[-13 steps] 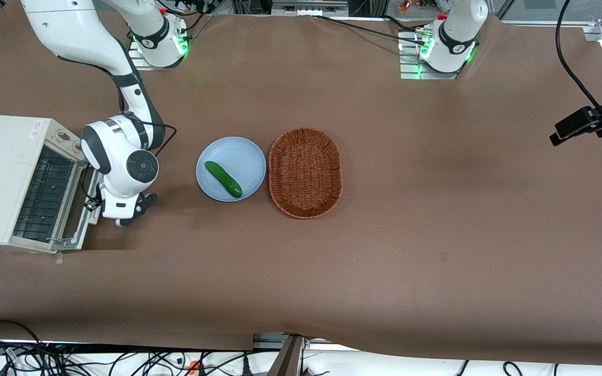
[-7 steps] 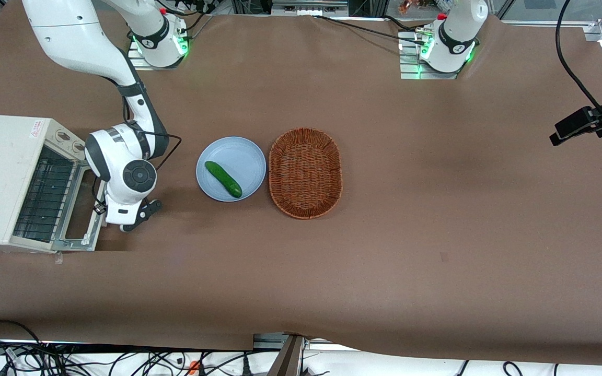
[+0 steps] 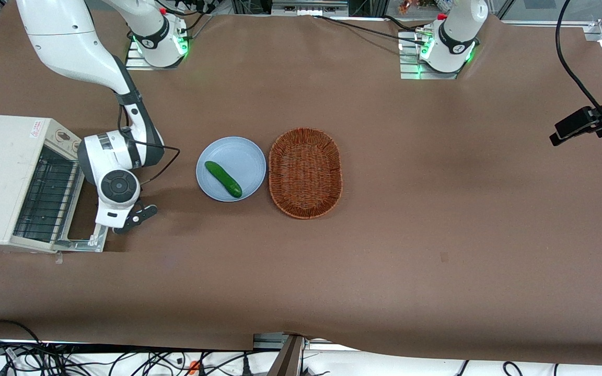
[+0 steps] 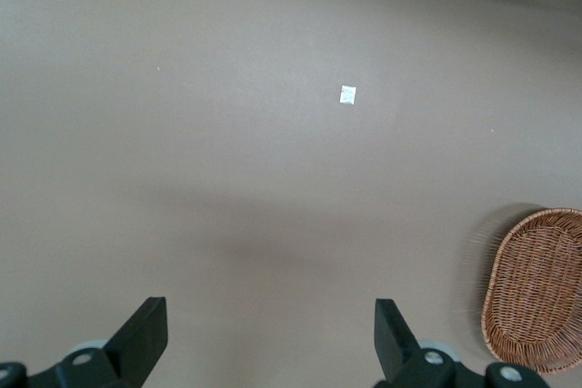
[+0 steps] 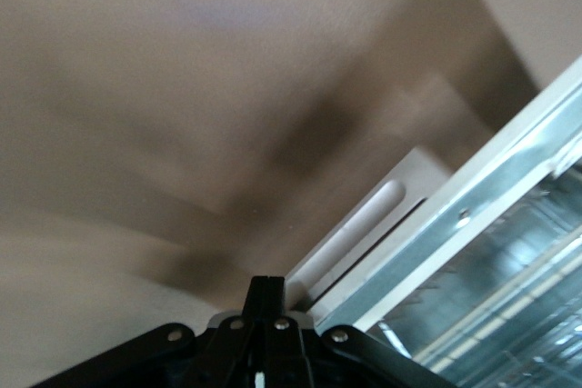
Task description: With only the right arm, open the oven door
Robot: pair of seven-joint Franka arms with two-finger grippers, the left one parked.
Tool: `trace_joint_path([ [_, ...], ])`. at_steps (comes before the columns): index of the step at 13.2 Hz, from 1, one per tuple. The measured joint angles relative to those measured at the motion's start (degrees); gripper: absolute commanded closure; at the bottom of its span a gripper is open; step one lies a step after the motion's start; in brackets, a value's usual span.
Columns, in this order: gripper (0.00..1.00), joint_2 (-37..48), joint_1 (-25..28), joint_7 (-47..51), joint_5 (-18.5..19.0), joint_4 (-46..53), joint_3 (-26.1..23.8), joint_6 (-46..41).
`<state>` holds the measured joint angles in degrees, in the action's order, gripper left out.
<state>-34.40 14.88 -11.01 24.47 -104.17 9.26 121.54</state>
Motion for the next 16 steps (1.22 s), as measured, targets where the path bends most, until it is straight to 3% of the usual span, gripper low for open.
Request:
trace_joint_path([
  [4,1.00,-0.4,-1.3,0.0,-8.0,0.0,0.5,-0.6],
  [9,1.00,-0.4,-3.0,0.0,-21.8,0.6,1.1,-1.7],
  [13,0.98,-0.2,-3.5,1.2,-24.3,5.2,1.2,-8.3],
  [15,0.64,0.9,-3.6,1.5,-24.3,8.2,1.2,-11.7],
  [16,0.37,1.9,-3.6,1.6,-24.3,9.0,1.2,-12.3],
])
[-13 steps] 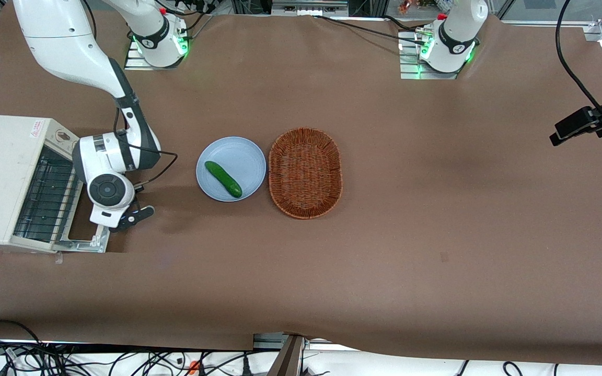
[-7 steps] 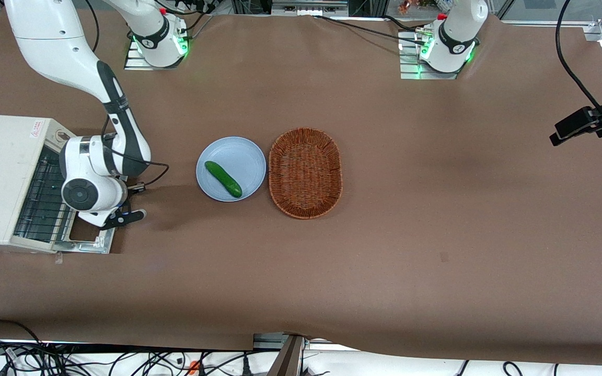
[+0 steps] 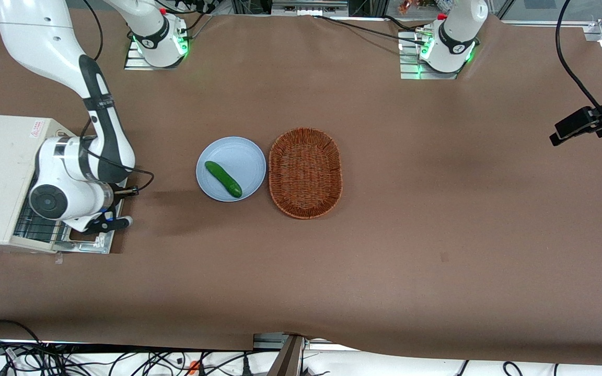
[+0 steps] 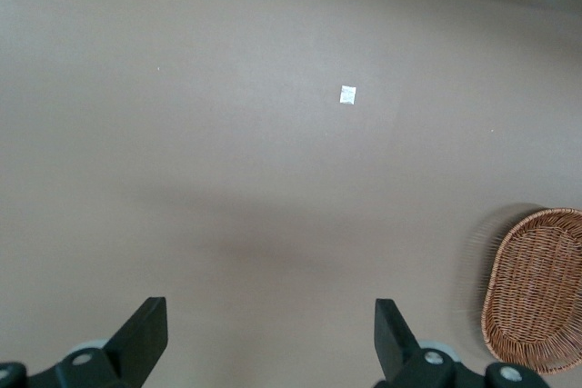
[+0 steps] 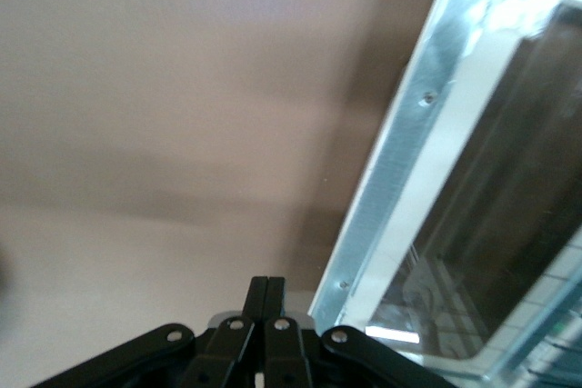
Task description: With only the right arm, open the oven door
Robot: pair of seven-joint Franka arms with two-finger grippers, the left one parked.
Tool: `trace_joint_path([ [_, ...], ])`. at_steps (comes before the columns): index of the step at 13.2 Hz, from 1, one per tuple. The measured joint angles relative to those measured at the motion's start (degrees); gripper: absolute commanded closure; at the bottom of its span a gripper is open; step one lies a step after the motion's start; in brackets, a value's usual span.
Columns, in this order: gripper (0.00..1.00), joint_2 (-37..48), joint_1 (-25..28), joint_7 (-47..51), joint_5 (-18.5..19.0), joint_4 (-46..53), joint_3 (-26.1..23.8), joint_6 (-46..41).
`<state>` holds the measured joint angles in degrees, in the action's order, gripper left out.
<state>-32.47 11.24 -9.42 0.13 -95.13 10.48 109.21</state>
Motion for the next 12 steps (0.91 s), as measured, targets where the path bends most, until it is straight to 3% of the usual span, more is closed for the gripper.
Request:
trace_joint_path([
  [1,0.00,1.3,0.0,0.1,0.0,0.4,0.0,-0.4],
  [5,0.00,6.6,-0.1,0.1,0.0,2.1,0.1,-5.5],
  [9,0.00,8.1,-1.2,0.0,0.0,13.5,0.2,-19.5],
  [12,0.00,10.0,-1.3,0.1,-0.8,17.3,0.6,-22.1],
])
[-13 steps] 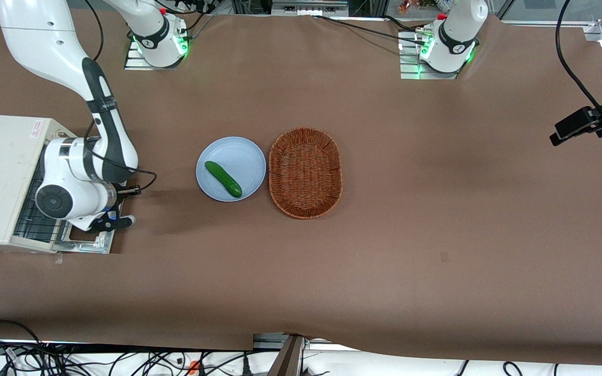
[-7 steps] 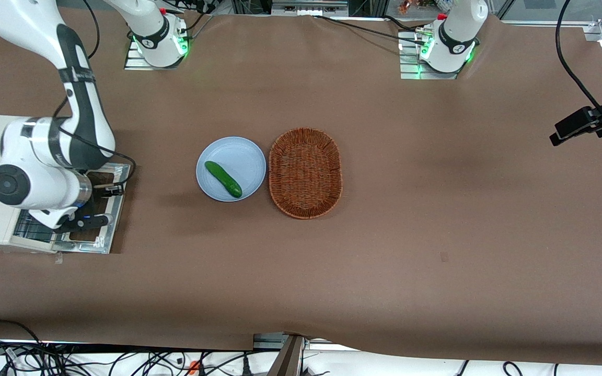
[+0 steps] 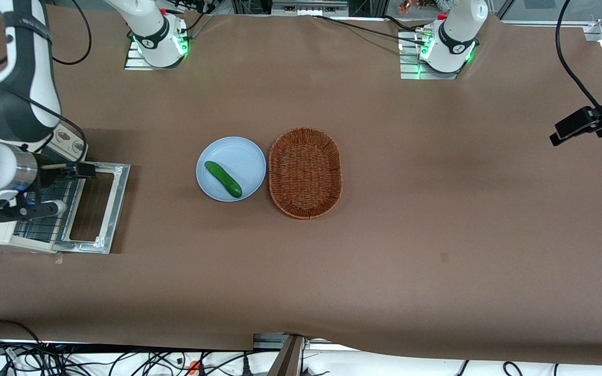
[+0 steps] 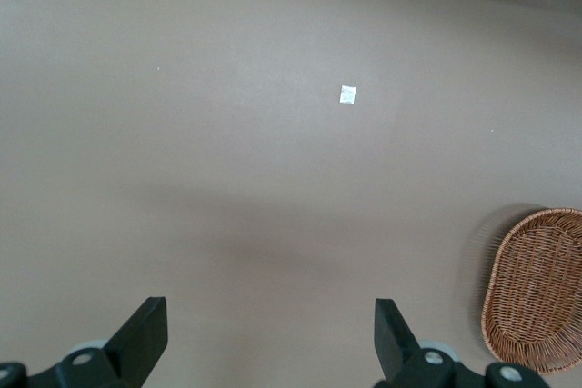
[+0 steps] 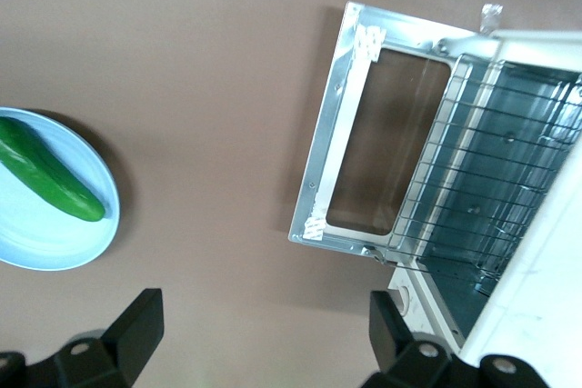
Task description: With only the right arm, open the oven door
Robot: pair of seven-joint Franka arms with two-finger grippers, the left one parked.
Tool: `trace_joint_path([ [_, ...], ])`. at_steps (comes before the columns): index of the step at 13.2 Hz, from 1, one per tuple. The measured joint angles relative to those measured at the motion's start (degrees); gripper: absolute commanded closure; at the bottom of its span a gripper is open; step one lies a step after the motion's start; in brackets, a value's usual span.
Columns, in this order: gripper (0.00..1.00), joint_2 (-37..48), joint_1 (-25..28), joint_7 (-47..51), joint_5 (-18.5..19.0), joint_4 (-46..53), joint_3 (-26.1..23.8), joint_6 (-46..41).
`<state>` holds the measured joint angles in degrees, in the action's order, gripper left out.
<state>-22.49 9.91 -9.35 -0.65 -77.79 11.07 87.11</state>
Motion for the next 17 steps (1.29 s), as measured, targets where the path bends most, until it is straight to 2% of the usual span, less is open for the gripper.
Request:
trace_joint_path([
  [4,0.00,7.7,-0.1,0.0,-0.7,-2.3,2.2,-0.1],
  [8,0.00,15.9,-0.3,0.7,-0.6,-11.6,3.0,6.5],
  [17,0.00,16.9,-0.1,1.5,1.4,-12.2,2.8,8.1],
])
